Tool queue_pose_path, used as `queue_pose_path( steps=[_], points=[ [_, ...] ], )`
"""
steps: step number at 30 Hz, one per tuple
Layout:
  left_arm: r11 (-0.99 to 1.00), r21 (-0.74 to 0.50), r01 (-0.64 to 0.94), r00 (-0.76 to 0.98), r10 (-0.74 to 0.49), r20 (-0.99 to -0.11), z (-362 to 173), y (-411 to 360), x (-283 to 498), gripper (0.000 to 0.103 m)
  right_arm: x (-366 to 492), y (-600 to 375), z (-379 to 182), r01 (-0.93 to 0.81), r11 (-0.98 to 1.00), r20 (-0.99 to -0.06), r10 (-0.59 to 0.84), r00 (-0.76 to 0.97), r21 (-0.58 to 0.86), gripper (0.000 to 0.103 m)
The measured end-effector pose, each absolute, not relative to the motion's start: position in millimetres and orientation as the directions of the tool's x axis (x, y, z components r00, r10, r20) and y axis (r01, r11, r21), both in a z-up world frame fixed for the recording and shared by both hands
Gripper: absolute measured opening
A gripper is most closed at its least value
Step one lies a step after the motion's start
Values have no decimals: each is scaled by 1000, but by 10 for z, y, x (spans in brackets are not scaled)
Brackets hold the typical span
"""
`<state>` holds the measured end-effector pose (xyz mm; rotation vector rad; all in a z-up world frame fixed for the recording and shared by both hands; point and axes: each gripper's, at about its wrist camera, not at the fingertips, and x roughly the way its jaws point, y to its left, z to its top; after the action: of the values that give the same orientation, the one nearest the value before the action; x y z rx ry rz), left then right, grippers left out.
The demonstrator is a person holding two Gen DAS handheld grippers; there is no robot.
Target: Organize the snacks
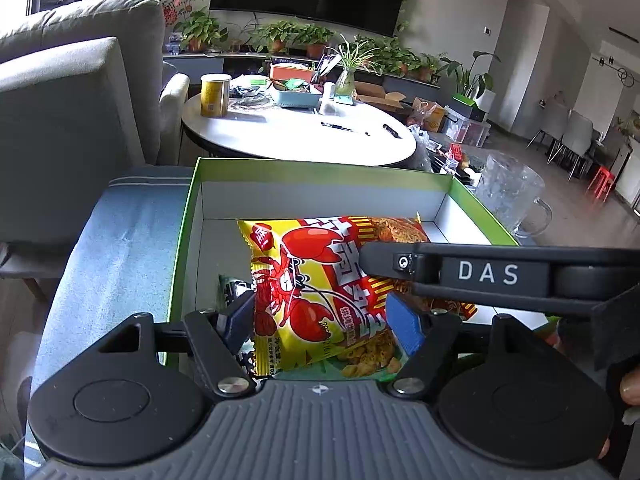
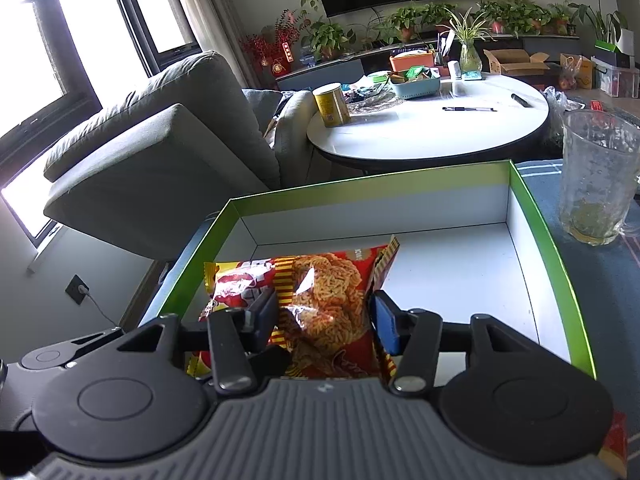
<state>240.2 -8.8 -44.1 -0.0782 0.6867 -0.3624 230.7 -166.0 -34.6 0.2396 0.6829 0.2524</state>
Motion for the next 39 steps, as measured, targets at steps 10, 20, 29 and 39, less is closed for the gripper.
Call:
queue_pose_path(
  steps=[10,20,29,39],
  points=[
    [959,-134,251,770,-282,-572,-340,-71,2264,67,2280,-1725,-284,-111,923,-558,316,767,369,80],
    [958,-119,260,798,-282,-533,-112,-55,2029,67,2095,-1735,-55,-105,935,-518,279,809,339,80],
    [967,-148,209,817,-255,-518,41,92,1718,67,1798,-1919,174,-110,935,-477,270,836,336,80],
    [966,-159,206,814,-259,-519,65,171,1306,68,1399,-2186,211,-74,938,-464,235,854,338,80]
  ],
)
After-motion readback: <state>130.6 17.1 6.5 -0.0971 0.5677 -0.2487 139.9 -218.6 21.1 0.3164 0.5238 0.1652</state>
